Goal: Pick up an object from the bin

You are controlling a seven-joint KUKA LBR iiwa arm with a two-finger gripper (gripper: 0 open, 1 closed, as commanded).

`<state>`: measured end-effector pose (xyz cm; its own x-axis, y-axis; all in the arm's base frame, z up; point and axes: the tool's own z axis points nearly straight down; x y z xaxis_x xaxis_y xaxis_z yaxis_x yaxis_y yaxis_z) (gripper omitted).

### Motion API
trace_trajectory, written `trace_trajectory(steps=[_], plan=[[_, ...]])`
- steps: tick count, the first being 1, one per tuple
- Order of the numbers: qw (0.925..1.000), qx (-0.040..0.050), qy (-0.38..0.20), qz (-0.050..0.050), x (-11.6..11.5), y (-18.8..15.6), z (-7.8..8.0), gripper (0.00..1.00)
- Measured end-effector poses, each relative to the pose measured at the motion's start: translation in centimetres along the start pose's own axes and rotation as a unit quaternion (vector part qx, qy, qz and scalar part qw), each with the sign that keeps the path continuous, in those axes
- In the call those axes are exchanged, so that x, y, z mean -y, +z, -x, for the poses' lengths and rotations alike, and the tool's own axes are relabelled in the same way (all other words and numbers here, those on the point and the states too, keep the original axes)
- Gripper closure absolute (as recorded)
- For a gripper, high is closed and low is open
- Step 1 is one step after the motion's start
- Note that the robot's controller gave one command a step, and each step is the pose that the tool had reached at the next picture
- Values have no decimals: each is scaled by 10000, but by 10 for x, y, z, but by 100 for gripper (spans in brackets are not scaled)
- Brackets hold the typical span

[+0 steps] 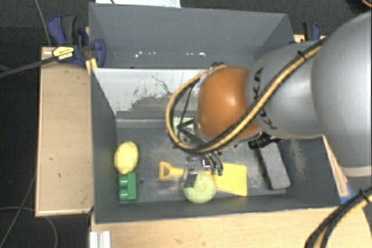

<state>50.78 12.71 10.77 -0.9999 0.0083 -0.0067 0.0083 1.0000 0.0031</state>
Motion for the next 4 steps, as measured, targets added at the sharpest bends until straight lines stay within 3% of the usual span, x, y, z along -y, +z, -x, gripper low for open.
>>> trace_trajectory(steps=[1,2,3,4], plan=[[9926,22,1212,9,5,-51,-26,0],[9981,-12,612,-2,-29,8,-7,0],[9896,44,1437,18,-31,38,-13,0],[9885,9,1514,7,-12,37,-2,100]])
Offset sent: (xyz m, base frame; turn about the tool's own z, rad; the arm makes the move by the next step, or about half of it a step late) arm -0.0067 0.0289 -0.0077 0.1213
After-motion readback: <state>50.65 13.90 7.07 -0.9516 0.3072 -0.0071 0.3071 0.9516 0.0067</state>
